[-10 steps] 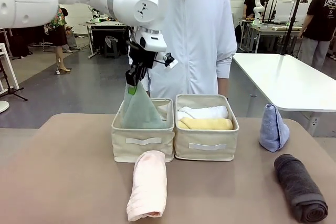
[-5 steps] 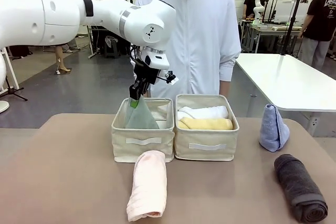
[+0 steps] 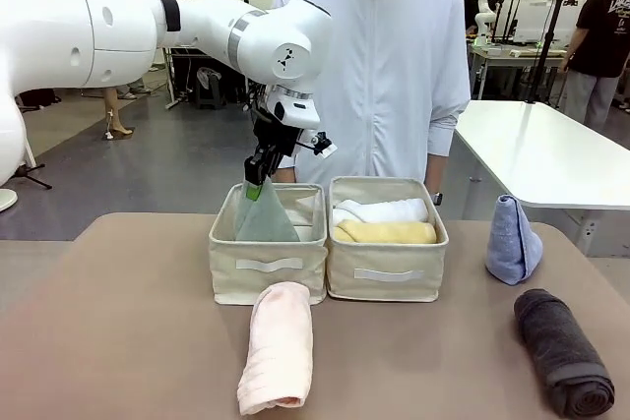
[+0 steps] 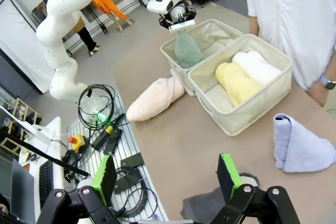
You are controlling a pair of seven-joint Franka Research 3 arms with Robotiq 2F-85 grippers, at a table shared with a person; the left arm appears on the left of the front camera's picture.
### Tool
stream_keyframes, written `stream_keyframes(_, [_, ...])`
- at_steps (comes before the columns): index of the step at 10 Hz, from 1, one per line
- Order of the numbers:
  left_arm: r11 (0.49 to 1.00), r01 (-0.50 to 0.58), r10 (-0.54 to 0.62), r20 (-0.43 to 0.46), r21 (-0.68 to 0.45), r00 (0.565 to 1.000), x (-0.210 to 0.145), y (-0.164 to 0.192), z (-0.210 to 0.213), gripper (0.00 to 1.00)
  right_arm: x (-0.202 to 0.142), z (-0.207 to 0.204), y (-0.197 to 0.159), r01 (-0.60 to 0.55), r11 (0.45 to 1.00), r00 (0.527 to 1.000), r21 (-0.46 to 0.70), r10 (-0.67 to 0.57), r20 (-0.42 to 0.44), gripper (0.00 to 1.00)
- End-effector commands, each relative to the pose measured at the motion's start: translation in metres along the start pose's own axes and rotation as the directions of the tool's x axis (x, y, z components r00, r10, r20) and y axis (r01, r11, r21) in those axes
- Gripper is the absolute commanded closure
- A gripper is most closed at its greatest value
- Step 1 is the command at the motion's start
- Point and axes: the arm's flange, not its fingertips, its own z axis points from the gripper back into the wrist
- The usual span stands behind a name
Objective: Sort the towels based on their folding style.
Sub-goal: Pick up one triangle-folded towel and place it in the left Fabric basket.
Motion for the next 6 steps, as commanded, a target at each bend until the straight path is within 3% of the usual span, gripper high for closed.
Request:
stream_keyframes(1, [1.000,0.017,-0.018,-0.026,-0.022,1.000,-0.001,0.013,0.000,0.85,0.003,0.000,-0.001,-0.017,1.000,1.000,0.016,0.016,0.024,0.00])
stream_keyframes(6, [0.996,0.051,-0.053,-0.032,-0.075,0.998,0.005,0.023,-0.027,0.85,0.003,0.000,-0.001,-0.017,1.000,1.000,0.016,0.016,0.024,0.00])
